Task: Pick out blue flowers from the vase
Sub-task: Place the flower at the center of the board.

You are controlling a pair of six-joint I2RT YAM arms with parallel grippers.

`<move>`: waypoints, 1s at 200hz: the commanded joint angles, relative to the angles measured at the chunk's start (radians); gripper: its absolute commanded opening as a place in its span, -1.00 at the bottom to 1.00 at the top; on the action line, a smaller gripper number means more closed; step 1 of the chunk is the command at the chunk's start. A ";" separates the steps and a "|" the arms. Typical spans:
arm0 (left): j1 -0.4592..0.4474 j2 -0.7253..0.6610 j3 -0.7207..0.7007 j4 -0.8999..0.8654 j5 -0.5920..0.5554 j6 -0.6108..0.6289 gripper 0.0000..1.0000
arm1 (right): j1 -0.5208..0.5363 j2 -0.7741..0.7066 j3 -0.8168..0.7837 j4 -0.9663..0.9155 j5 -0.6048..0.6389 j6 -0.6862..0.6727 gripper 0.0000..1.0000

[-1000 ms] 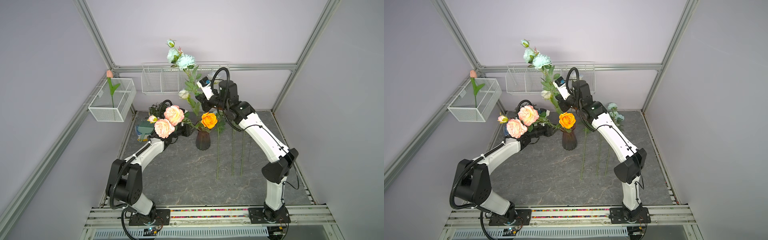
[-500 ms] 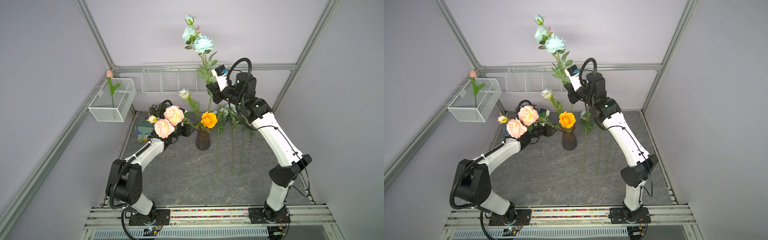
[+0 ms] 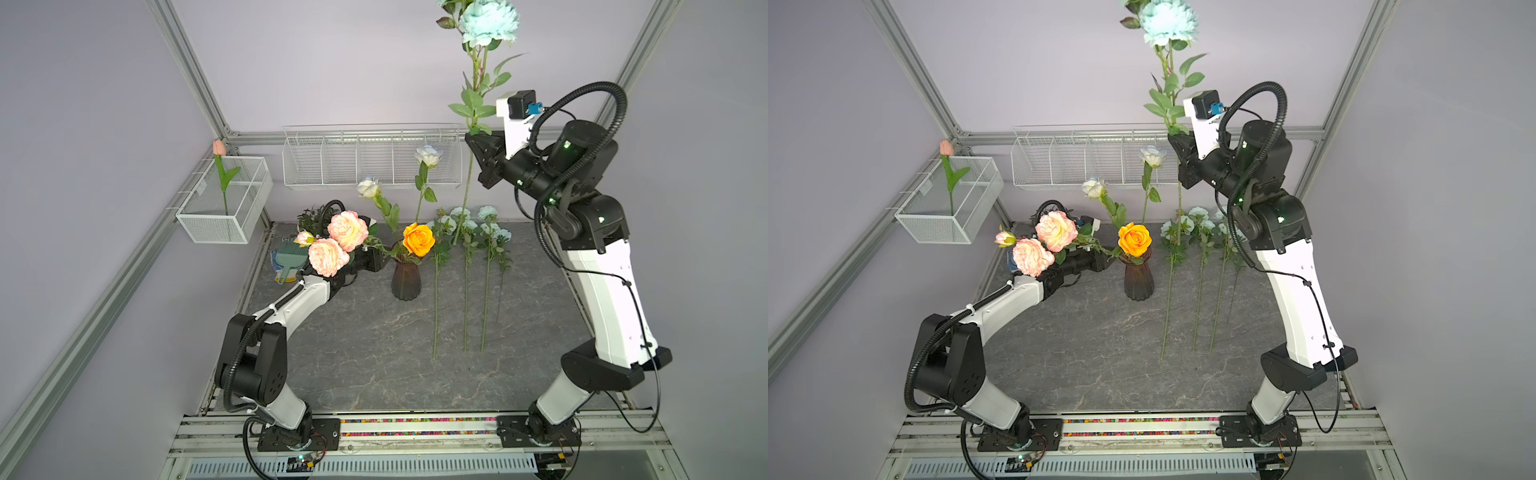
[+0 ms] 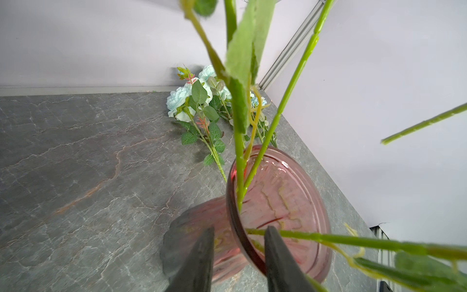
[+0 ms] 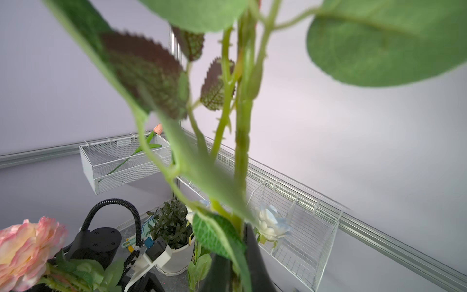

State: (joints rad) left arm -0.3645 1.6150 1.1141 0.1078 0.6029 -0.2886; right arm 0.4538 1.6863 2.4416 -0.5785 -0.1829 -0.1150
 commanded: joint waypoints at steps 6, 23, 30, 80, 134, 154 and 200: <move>0.007 0.040 -0.001 -0.048 -0.009 -0.007 -0.28 | -0.028 -0.035 0.025 -0.109 0.064 0.006 -0.86; 0.007 0.040 0.002 -0.048 -0.009 -0.005 -0.28 | -0.056 -0.089 -0.063 -0.111 0.116 0.026 -0.86; 0.006 0.041 0.005 -0.052 -0.008 -0.004 -0.28 | -0.077 -0.111 -0.107 -0.107 0.131 0.042 -0.86; 0.007 0.046 0.007 -0.052 -0.015 0.002 -0.28 | -0.316 -0.125 -0.168 -0.299 0.019 0.233 -0.86; 0.006 0.062 0.000 -0.008 0.001 -0.025 -0.28 | -0.454 -0.171 -0.507 -0.253 -0.030 0.308 -0.87; 0.006 0.053 0.010 -0.050 -0.025 0.010 -0.28 | -0.482 -0.153 -0.613 -0.228 -0.051 0.281 -0.87; 0.007 0.047 -0.006 -0.029 -0.029 0.000 -0.28 | -0.551 -0.048 -0.702 -0.258 -0.012 0.178 -0.86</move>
State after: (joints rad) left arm -0.3645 1.6421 1.1233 0.1497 0.6064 -0.3027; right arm -0.0650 1.6028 1.7767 -0.8490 -0.2028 0.1257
